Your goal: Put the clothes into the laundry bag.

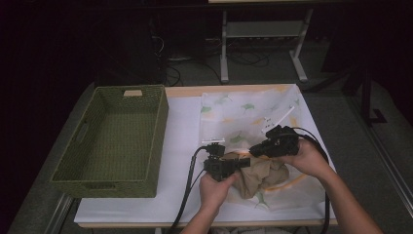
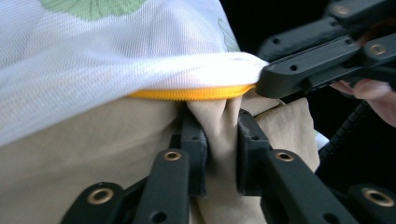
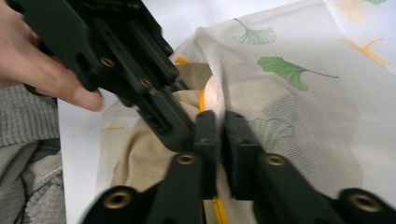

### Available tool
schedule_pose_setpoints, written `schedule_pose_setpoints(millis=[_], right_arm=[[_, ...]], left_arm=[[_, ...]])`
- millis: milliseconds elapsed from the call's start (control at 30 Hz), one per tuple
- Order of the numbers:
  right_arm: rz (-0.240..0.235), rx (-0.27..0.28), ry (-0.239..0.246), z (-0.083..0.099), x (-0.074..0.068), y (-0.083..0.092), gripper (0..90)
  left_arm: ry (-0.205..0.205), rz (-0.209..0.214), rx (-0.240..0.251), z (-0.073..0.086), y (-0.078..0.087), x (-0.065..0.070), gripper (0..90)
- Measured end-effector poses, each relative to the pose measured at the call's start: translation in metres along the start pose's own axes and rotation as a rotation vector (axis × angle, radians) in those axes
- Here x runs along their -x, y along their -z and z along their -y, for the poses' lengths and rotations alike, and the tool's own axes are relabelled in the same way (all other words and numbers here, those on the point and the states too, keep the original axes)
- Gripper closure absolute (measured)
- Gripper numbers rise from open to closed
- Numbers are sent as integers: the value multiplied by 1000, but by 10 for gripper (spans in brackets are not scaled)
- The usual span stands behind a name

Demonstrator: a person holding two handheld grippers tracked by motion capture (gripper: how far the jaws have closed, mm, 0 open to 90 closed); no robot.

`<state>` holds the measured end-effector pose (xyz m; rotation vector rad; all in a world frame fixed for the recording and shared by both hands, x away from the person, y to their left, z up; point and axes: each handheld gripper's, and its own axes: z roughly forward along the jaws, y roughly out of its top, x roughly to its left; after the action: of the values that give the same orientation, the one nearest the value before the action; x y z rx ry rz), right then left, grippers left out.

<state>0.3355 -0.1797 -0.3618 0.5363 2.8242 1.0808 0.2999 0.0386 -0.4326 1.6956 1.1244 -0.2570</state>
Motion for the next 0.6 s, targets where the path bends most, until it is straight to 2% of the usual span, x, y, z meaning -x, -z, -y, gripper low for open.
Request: schedule_pose_setpoints(millis=[67,133,267,367,433,467,533,567,600], right_arm=[[-1,-2,2,1,0,-2,745],[-5,3,-6,2,1,-5,684],[13,-20,11,2,-1,-11,693],[37,-36,36,1,-3,-15,785],[39,-45,41,0,-4,-17,856],[38,-47,43,0,-5,-18,864],[20,-44,41,-1,-5,-17,871],[14,-42,37,-1,-5,-16,872],[10,-38,36,-2,-5,-14,873]], left_arm=[[-7,1,-9,2,4,0,710],[2,10,-24,3,9,-2,643],[-18,-8,-54,10,14,-3,538],[-16,-19,-65,14,10,-5,520],[-9,-25,-70,15,6,-5,556],[-11,-25,-72,15,4,-5,608],[-25,-22,-69,15,0,-3,769],[-45,-25,-56,15,-2,0,842],[-58,-35,-53,14,-4,2,869]])
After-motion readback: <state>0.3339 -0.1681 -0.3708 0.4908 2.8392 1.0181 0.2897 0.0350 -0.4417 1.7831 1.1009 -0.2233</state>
